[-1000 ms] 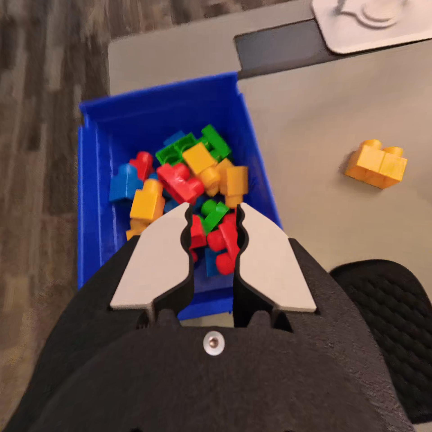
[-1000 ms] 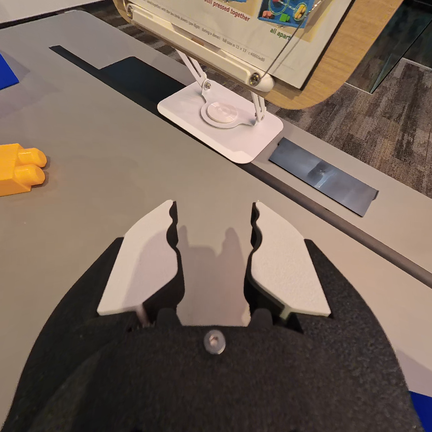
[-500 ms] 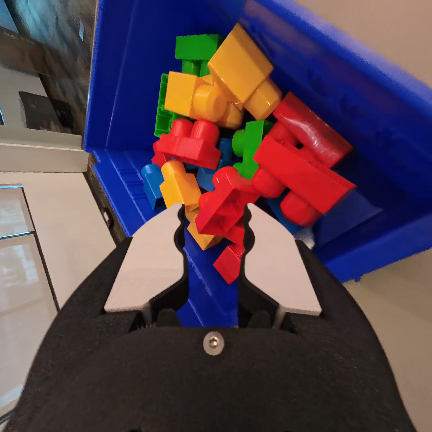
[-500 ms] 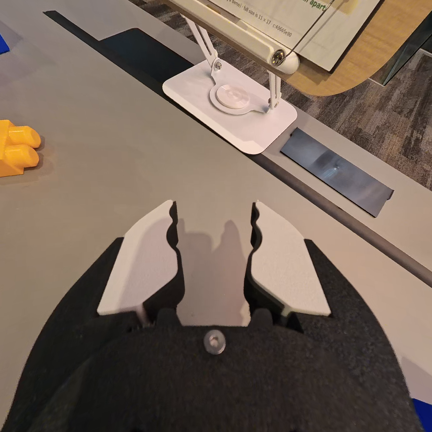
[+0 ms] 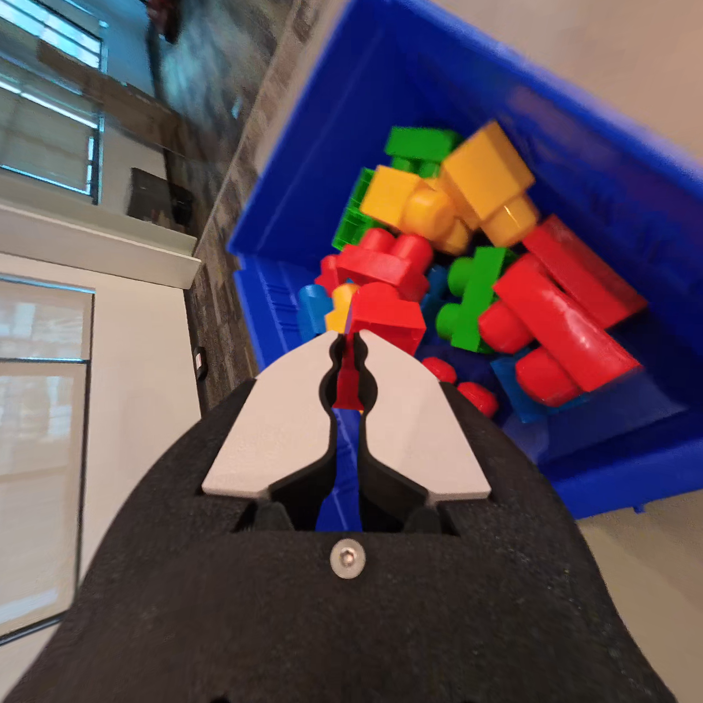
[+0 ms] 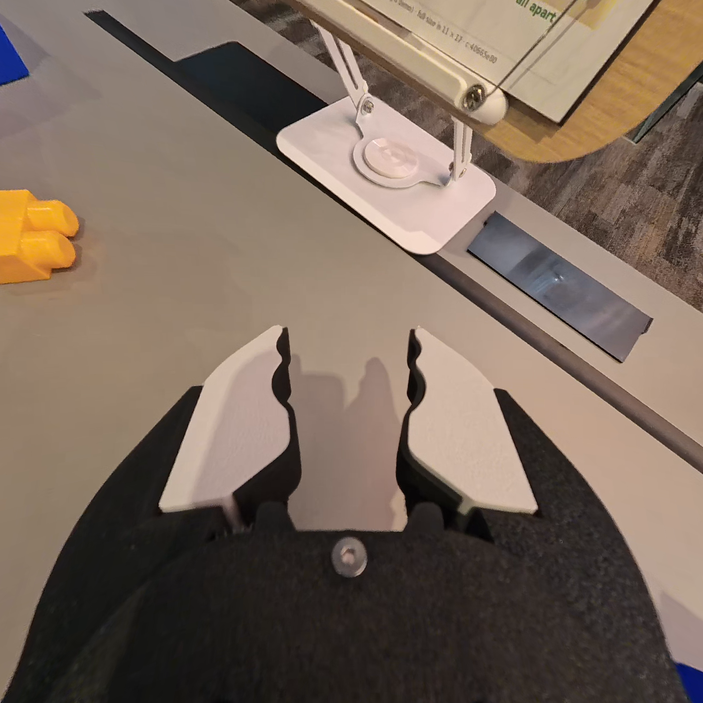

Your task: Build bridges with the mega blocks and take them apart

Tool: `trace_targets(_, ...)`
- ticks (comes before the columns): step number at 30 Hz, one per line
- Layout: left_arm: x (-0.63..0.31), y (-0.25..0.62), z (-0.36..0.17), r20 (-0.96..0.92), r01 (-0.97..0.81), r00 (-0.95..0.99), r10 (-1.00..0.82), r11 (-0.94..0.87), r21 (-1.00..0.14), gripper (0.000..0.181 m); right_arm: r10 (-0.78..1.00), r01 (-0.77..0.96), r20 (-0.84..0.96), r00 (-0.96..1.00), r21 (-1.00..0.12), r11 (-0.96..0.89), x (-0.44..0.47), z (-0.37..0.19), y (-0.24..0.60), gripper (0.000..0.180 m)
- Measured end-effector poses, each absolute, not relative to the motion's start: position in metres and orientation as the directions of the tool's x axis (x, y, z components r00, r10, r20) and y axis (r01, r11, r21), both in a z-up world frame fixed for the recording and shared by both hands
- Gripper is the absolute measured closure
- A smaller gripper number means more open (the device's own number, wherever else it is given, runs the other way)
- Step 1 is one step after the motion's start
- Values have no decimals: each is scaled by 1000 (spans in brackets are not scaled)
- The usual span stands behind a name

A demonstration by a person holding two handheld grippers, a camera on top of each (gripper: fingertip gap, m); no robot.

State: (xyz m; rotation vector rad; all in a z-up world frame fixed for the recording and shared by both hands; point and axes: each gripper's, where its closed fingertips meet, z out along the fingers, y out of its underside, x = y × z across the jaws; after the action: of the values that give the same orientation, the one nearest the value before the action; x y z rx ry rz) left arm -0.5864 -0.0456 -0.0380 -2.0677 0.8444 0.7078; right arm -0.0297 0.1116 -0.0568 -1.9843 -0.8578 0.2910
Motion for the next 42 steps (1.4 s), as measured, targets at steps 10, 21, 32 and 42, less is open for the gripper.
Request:
trace_targets(10,-371,-75,90,-103,-263,796,-596,-187,-946,176,947,294,72,313,-955,-24,-138,20,22,120)
trace_targets(21,-193,-93,99,223,29,378,-898,-230,-973,176,977,-47,30,-212,-999,20,-189,91,-97,110)
trace_targets(32,-186,-94,97,231,37,340,-911,-232,-972,176,965,-7,-42,-260,-999,-45,-198,82,-101,125)
trace_targets(42,-198,-87,87,218,-13,404,-889,-244,-970,153,946,24,-87,-313,-996,-84,-201,76,-104,147)
